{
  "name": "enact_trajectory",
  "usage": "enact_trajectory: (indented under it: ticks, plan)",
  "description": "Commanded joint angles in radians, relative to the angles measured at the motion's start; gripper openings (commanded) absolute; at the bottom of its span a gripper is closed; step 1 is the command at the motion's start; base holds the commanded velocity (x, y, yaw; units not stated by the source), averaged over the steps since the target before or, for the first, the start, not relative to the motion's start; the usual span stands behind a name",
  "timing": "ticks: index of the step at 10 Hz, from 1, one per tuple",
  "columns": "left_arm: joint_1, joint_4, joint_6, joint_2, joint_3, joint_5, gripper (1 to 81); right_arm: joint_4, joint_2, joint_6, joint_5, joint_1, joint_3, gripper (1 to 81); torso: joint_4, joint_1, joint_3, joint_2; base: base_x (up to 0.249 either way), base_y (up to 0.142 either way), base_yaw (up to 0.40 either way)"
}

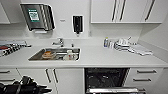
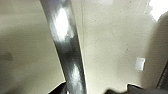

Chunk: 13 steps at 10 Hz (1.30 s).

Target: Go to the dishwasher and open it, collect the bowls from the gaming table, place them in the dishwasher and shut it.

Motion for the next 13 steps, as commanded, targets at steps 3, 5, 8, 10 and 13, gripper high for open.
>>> enact_trajectory:
  ticks: [3, 5, 8, 10, 13]
  plan:
    - [-0.084, 0.001, 0.000, -0.031, 0.016, 0.029, 81.1, 0.013, 0.025, 0.000, -0.086, 0.002, -0.065, 81.1, 0.000, -0.001, 0.000, -0.001, -0.073, 0.000, 0.000]
    - [-0.084, 0.001, 0.000, -0.018, 0.014, 0.032, 81.1, 0.012, 0.039, -0.002, -0.068, -0.021, -0.085, 81.1, 0.000, 0.000, 0.000, 0.000, -0.073, 0.000, 0.000]
    - [-0.057, 0.004, 0.002, 0.002, 0.008, 0.032, 81.1, 0.010, 0.071, -0.005, -0.039, -0.059, -0.133, 81.1, 0.000, -0.001, 0.000, -0.001, -0.071, 0.000, 0.000]
    - [-0.031, 0.002, 0.002, 0.006, -0.009, 0.032, 81.1, -0.005, 0.054, -0.022, -0.037, -0.058, -0.108, 81.1, 0.000, -0.002, 0.000, -0.002, 0.000, 0.000, 0.000]
    - [0.116, 0.021, 0.028, 0.026, -0.082, 0.032, 81.1, -0.241, 0.014, -0.169, -0.033, -0.067, -0.048, 81.1, 0.000, -0.001, 0.000, -0.001, 0.000, 0.000, 0.000]
